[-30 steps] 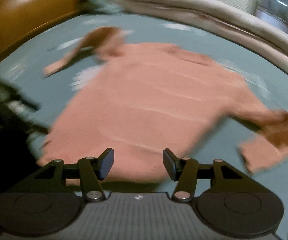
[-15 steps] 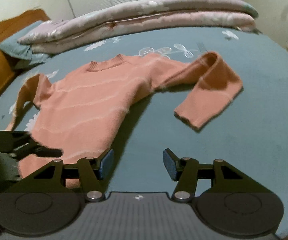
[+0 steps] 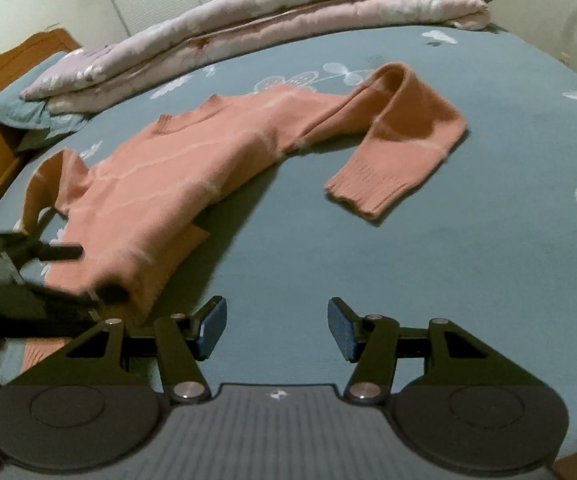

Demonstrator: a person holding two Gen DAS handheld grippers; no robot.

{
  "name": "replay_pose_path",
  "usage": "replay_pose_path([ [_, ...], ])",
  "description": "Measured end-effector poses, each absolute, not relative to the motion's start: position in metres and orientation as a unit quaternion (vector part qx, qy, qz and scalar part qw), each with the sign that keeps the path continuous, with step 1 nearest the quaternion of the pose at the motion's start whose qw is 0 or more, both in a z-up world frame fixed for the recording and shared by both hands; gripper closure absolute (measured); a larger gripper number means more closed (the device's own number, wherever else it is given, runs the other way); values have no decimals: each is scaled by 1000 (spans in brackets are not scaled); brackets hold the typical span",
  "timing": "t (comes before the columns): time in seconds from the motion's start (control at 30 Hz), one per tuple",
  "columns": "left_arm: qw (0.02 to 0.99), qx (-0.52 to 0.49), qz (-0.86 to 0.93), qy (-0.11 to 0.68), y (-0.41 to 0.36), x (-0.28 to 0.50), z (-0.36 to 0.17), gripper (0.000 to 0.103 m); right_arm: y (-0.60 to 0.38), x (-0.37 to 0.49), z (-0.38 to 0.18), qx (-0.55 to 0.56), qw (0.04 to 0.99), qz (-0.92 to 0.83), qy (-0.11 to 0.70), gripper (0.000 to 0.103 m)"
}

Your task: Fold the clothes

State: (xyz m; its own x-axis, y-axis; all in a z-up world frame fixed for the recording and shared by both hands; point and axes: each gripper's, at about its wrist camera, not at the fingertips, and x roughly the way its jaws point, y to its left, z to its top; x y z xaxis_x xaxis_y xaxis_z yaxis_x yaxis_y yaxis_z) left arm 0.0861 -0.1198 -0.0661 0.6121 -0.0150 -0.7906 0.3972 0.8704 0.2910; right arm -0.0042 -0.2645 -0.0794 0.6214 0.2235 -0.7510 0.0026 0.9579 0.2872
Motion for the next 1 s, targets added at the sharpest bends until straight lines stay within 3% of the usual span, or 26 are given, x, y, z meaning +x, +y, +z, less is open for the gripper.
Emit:
replay_pose_path([
  [0.4,863,147,-44,481,-43,140,-98,27,-213,32,-97,144,871,165,440,42],
  [0.77,863,123,-64,485,-30,140,-100,24,-189,124,-112,153,864,248,412,41],
  [0.97,864,128,-82,481,-30,136,-95,23,-168,146,-125,102,847,293,432,41],
  [1.0,863,126,-86,482,-29,135,-92,24,-166,146,-127,98,843,295,439,45],
])
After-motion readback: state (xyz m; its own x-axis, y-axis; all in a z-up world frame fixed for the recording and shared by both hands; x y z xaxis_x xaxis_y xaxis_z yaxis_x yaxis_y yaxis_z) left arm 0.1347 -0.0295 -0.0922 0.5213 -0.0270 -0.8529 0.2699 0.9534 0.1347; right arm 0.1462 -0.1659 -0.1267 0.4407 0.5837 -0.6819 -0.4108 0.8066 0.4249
